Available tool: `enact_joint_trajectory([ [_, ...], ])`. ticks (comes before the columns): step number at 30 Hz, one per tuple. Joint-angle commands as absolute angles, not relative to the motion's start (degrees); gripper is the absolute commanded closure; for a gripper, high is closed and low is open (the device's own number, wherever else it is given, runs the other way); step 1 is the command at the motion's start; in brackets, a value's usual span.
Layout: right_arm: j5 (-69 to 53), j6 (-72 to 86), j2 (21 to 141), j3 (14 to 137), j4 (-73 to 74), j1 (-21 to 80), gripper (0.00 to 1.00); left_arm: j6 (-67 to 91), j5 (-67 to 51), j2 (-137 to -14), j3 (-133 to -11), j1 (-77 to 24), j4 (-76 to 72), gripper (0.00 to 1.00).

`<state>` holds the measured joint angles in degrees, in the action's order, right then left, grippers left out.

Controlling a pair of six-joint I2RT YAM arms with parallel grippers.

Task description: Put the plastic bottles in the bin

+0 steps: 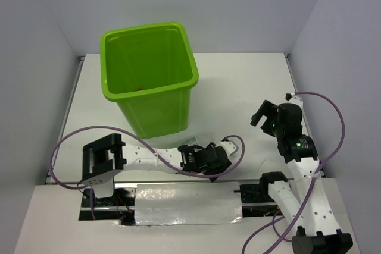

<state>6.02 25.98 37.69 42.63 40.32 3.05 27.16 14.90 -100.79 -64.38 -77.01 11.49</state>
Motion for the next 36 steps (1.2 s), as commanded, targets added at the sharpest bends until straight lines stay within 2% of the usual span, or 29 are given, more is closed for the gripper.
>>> enact_joint_trajectory([
  [1,8.4,26.6,37.4,41.8,38.8,2.0,0.00,23.8,15.1,-94.0,-65.1,-77.5,11.3,0.69],
  [6,12.3,27.6,35.4,39.9,36.5,1.8,0.00,18.0,17.4,-87.7,-69.3,-77.5,13.3,0.75],
  [8,12.2,27.5,34.5,39.8,36.2,1.8,0.00,16.1,20.9,-86.0,-73.5,-77.5,14.6,0.73],
  [12,11.9,27.1,34.0,39.8,36.3,1.8,0.00,12.7,23.5,-84.8,-84.8,-75.0,18.4,0.76],
  [14,11.3,26.4,34.0,39.7,35.9,1.8,0.00,12.4,24.3,-85.3,-89.1,-71.4,20.9,0.73],
  [18,9.2,25.8,34.0,39.6,35.4,1.7,0.00,12.7,24.3,-87.6,-103.9,-63.7,29.8,0.77],
  [20,7.7,25.2,34.1,39.3,34.7,1.7,0.00,11.1,26.5,-87.9,-108.1,-60.5,32.9,0.74],
  [24,6.7,24.9,34.8,39.4,34.5,1.7,0.00,9.3,23.4,-87.0,-116.9,-55.5,35.0,0.73],
  [32,6.7,24.7,35.4,39.4,34.2,1.7,0.00,10.5,21.2,-79.2,-111.8,-47.7,31.9,0.67],
  [36,6.5,24.6,35.8,39.5,34.3,1.7,0.00,13.2,24.5,-76.3,-106.2,-44.8,32.1,0.62],
])
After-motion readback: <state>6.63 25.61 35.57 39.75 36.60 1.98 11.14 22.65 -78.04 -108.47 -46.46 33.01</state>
